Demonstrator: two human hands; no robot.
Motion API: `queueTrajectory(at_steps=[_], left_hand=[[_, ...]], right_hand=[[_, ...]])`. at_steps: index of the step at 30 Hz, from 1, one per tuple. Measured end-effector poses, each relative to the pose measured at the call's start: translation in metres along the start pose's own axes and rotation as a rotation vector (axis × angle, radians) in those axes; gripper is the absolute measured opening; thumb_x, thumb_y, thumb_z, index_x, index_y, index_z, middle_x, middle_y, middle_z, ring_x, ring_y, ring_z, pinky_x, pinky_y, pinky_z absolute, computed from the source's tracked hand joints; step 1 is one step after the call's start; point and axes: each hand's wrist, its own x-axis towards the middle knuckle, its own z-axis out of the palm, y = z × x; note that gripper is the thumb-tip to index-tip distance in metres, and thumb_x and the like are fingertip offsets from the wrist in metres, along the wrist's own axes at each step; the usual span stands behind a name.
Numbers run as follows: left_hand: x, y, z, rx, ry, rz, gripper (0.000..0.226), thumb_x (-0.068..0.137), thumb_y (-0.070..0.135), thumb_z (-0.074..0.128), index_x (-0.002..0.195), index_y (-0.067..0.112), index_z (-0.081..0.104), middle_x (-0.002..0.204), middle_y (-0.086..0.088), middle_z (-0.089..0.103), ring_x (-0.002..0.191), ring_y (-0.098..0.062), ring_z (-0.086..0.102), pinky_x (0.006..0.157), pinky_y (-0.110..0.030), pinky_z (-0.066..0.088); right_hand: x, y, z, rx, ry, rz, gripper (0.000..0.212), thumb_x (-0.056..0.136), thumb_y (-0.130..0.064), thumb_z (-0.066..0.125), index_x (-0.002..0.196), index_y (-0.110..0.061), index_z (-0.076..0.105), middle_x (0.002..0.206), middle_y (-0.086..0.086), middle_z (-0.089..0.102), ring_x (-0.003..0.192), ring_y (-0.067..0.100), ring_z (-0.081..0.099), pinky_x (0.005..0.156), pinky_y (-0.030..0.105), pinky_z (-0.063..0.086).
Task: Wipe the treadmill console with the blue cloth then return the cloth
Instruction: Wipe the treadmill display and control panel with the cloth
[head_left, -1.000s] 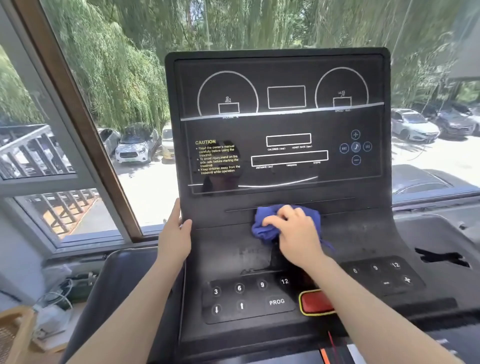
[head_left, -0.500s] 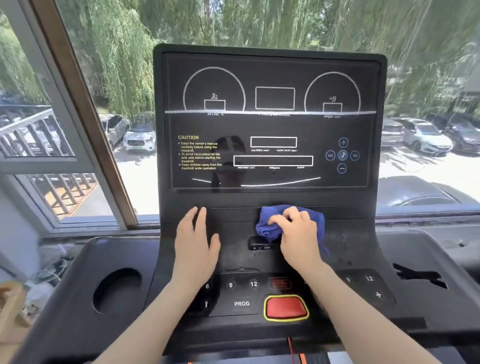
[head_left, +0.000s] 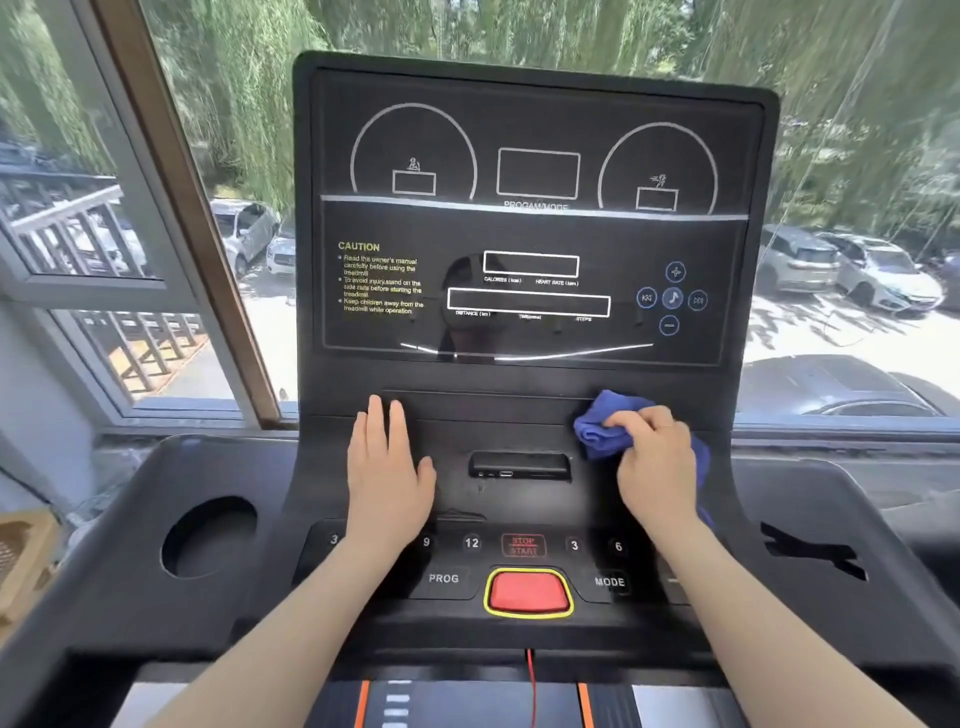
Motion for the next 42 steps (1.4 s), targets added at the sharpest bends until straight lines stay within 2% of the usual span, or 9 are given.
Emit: queueTrajectory(at_steps=[4, 11, 20, 24, 29, 33, 37, 40, 42], left_hand=[[-0.004, 0.0, -0.004, 0.013, 0.023, 0.047, 0.067, 0.088, 0.016, 0.053, 0.144, 0.002, 0.018, 0.155, -0.015, 0.003, 0.142, -0.034, 0.007, 0.114, -0.038, 0.011], [0.0, 0.003, -0.007, -0.058, 0.008, 0.111, 0.069, 0.088, 0.01, 0.051, 0.146, 0.006, 0.014, 0.155, -0.009, 0.003, 0.143, -0.026, 0.006, 0.113, -0.03, 0.006], [0.001, 0.009, 0.004, 0.09, 0.02, 0.13, 0.068, 0.07, 0.008, 0.067, 0.133, 0.001, 0.043, 0.146, -0.032, 0.02, 0.134, -0.045, 0.028, 0.106, -0.048, 0.024], [0.0, 0.011, 0.007, 0.092, 0.02, 0.114, 0.07, 0.065, 0.008, 0.071, 0.13, 0.001, 0.047, 0.145, -0.035, 0.021, 0.13, -0.048, 0.031, 0.103, -0.052, 0.03], [-0.001, 0.011, 0.005, 0.054, 0.016, 0.087, 0.072, 0.078, 0.013, 0.06, 0.142, 0.003, 0.028, 0.153, -0.022, 0.003, 0.141, -0.036, 0.01, 0.113, -0.039, 0.014], [-0.003, 0.02, 0.004, -0.008, -0.006, 0.041, 0.073, 0.085, 0.017, 0.051, 0.146, 0.01, 0.012, 0.154, -0.016, -0.012, 0.143, -0.03, -0.006, 0.114, -0.036, 0.005], [-0.007, 0.031, 0.008, -0.027, -0.025, 0.068, 0.075, 0.086, 0.021, 0.051, 0.147, 0.013, 0.008, 0.154, -0.013, -0.015, 0.142, -0.029, -0.009, 0.114, -0.037, 0.005], [-0.01, 0.041, 0.013, -0.029, -0.031, 0.101, 0.076, 0.086, 0.022, 0.054, 0.147, 0.014, 0.01, 0.154, -0.013, -0.015, 0.143, -0.029, -0.008, 0.114, -0.036, 0.005], [-0.012, 0.048, 0.016, -0.034, -0.028, 0.125, 0.077, 0.084, 0.021, 0.057, 0.147, 0.012, 0.013, 0.154, -0.015, -0.011, 0.143, -0.031, -0.005, 0.114, -0.037, 0.007]], right_hand=[[-0.004, -0.065, 0.025, 0.059, 0.031, -0.384, 0.046, 0.067, -0.002, 0.038, 0.096, -0.015, 0.072, 0.085, 0.007, 0.059, 0.07, 0.025, 0.044, 0.055, 0.03, 0.041], [0.003, -0.118, 0.055, -0.105, 0.082, -0.604, 0.043, 0.073, -0.007, 0.034, 0.093, -0.018, 0.07, 0.096, 0.003, 0.049, 0.075, 0.022, 0.036, 0.062, 0.031, 0.032], [0.008, -0.053, 0.021, -0.019, 0.158, -0.246, 0.051, 0.057, 0.009, 0.047, 0.097, -0.012, 0.071, 0.091, 0.012, 0.053, 0.063, 0.03, 0.048, 0.049, 0.032, 0.042], [-0.004, -0.092, 0.043, -0.069, 0.078, -0.368, 0.052, 0.069, -0.002, 0.035, 0.108, -0.011, 0.067, 0.093, 0.012, 0.052, 0.061, 0.029, 0.049, 0.047, 0.032, 0.045], [0.005, -0.082, 0.037, -0.194, 0.06, -0.418, 0.054, 0.07, -0.01, 0.033, 0.109, -0.02, 0.068, 0.09, 0.01, 0.059, 0.061, 0.029, 0.051, 0.046, 0.031, 0.039], [0.001, -0.018, 0.007, -0.271, 0.172, -0.187, 0.054, 0.062, -0.005, 0.042, 0.107, -0.022, 0.067, 0.089, 0.011, 0.058, 0.064, 0.031, 0.052, 0.054, 0.035, 0.04], [0.005, 0.001, -0.007, -0.232, 0.178, -0.011, 0.055, 0.055, 0.009, 0.055, 0.104, -0.013, 0.067, 0.084, 0.018, 0.054, 0.06, 0.035, 0.05, 0.051, 0.036, 0.039], [0.003, -0.038, 0.009, -0.188, 0.098, -0.16, 0.051, 0.059, -0.001, 0.042, 0.102, -0.016, 0.065, 0.083, 0.013, 0.055, 0.059, 0.032, 0.05, 0.046, 0.031, 0.035], [0.003, -0.062, 0.019, -0.17, 0.03, -0.261, 0.052, 0.057, 0.001, 0.051, 0.104, -0.015, 0.067, 0.087, 0.014, 0.059, 0.061, 0.031, 0.053, 0.047, 0.03, 0.038]])
